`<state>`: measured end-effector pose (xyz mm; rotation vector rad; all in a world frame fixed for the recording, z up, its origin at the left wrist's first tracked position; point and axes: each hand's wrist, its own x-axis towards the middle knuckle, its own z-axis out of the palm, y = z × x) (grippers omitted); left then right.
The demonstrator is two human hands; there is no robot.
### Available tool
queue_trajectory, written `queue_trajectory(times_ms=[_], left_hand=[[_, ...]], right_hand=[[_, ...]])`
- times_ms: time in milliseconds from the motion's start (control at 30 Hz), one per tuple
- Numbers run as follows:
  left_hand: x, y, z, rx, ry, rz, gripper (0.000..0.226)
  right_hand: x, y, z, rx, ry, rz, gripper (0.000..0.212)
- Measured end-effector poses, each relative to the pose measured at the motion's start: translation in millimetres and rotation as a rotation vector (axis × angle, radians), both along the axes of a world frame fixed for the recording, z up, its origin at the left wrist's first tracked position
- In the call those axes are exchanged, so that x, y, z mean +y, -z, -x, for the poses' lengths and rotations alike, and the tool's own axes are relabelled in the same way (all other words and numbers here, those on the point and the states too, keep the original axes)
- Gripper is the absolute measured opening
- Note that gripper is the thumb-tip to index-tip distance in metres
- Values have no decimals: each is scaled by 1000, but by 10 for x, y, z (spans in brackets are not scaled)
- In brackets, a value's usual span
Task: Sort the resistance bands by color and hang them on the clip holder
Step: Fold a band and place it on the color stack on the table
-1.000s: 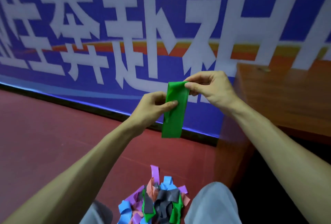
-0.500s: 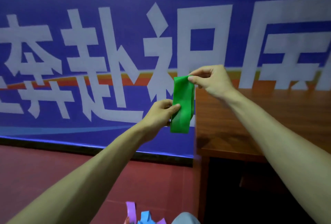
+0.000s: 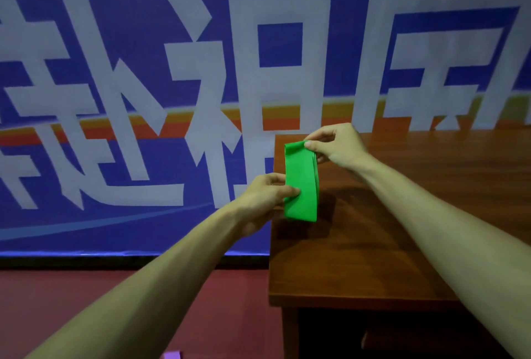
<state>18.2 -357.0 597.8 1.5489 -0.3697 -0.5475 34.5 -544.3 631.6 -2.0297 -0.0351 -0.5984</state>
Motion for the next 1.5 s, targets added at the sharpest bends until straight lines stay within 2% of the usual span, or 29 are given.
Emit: queue_trajectory(times_ms=[167, 267, 433, 533, 733, 933, 1100, 1300, 1500], left_hand=[[-229, 99, -267, -136, 11, -220, 32], [-310, 168, -389, -296, -2, -406, 32], [-416, 194, -615, -575, -69, -621, 53], [-422, 233, -699, -636, -50, -720, 50], [-399, 367, -697, -698, -145, -699, 50], [-226, 247, -575, -619, -183, -547, 22], [49, 104, -378, -579, -151, -477, 17], [694, -26, -43, -522, -126, -449, 19], [1688, 146, 247, -462, -208, -454, 13]], right_hand=[[-220, 295, -397, 72, 53, 61, 7], [-263, 455, -526, 115, 85, 83, 8], [-274, 580, -704, 136, 162, 127, 7], [-301, 661, -783, 177, 183, 154, 9], [-275, 729, -793, 217, 234, 274, 10], [-202, 590, -632, 262, 260, 346, 18], [-37, 386, -371, 255, 286, 382, 18], [630, 100, 42, 148, 62, 474, 17], [1623, 173, 289, 202, -183, 677, 20]])
